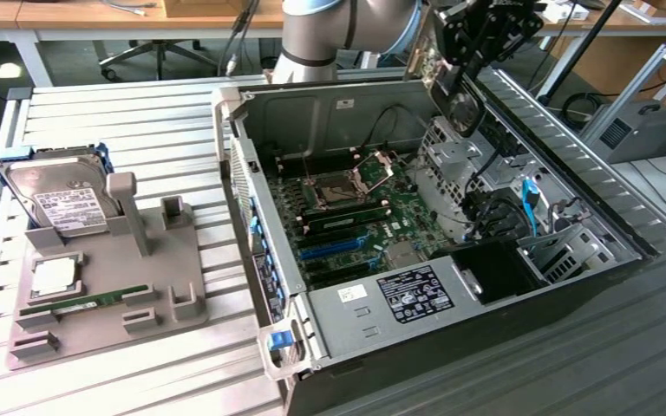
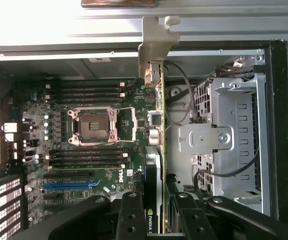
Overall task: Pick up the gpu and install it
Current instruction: 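Pick up the gpu and move the gpu toward the slot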
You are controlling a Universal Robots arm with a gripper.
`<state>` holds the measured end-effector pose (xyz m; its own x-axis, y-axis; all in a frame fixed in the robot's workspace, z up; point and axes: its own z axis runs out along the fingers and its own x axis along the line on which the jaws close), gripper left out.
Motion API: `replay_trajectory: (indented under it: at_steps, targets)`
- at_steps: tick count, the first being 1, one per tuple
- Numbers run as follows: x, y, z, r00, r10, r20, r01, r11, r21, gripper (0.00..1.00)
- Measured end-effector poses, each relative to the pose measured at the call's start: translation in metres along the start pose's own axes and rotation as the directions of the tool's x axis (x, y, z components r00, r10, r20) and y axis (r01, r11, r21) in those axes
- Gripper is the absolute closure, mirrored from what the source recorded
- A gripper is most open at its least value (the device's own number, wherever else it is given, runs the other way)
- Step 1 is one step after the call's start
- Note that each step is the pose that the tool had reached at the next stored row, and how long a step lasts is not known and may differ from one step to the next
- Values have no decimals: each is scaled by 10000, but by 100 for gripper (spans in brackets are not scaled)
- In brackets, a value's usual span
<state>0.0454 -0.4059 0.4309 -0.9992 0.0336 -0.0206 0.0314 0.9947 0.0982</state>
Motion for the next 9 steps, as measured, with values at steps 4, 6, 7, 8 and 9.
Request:
replay_trajectory:
  at_steps: [4, 6, 7, 8, 9]
  targets:
    - [-46, -85, -8, 10000, 0, -8, 0, 10000, 1, 73]
    - [-59, -121, -11, 10000, 0, -8, 0, 10000, 0, 73]
    - [-62, -136, -12, 10000, 0, -9, 0, 10000, 0, 73]
    - [-65, -150, -13, 10000, 0, -9, 0, 10000, 0, 73]
    - [-66, -156, -14, 10000, 0, -9, 0, 10000, -1, 73]
